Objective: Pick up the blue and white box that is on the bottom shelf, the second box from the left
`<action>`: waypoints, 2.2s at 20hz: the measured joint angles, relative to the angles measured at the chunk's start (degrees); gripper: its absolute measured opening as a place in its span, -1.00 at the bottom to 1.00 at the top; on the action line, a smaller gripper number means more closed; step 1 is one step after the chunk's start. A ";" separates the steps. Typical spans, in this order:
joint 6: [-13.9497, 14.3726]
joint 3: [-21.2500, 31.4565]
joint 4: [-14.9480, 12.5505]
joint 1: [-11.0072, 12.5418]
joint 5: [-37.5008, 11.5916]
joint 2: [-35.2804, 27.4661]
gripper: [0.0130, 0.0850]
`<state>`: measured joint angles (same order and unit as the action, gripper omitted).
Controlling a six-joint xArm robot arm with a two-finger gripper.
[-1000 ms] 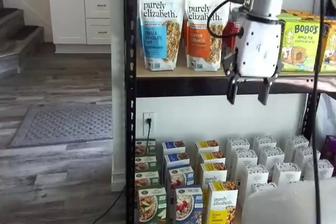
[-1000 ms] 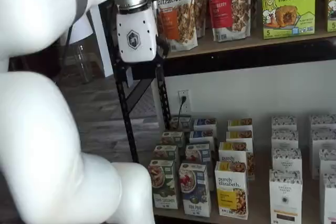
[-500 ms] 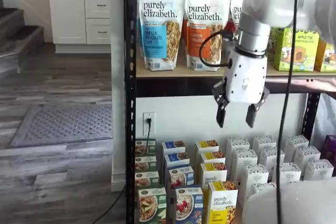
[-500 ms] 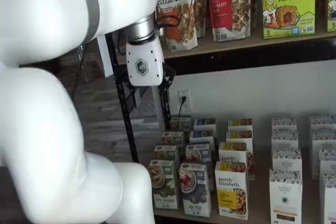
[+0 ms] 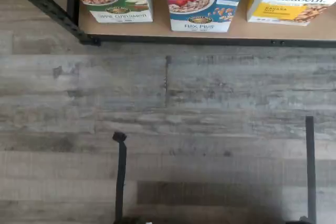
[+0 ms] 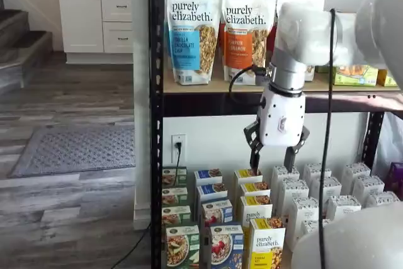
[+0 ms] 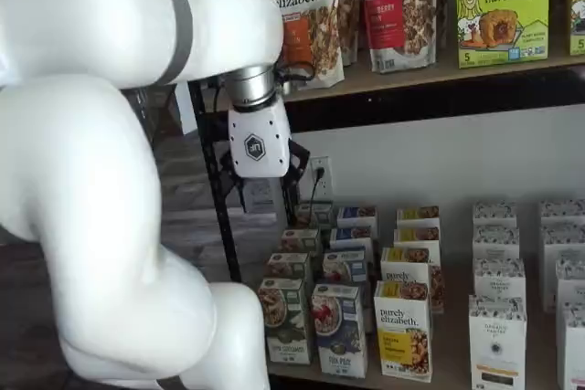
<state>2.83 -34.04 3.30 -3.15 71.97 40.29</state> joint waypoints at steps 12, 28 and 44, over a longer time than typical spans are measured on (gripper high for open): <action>4.11 4.81 -2.78 -3.38 -13.52 -6.96 1.00; 3.94 7.10 -0.87 -4.71 -26.82 -15.22 1.00; -1.68 4.33 3.62 -3.04 -36.52 -27.57 1.00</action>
<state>1.15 -29.71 6.92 -6.18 35.46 12.72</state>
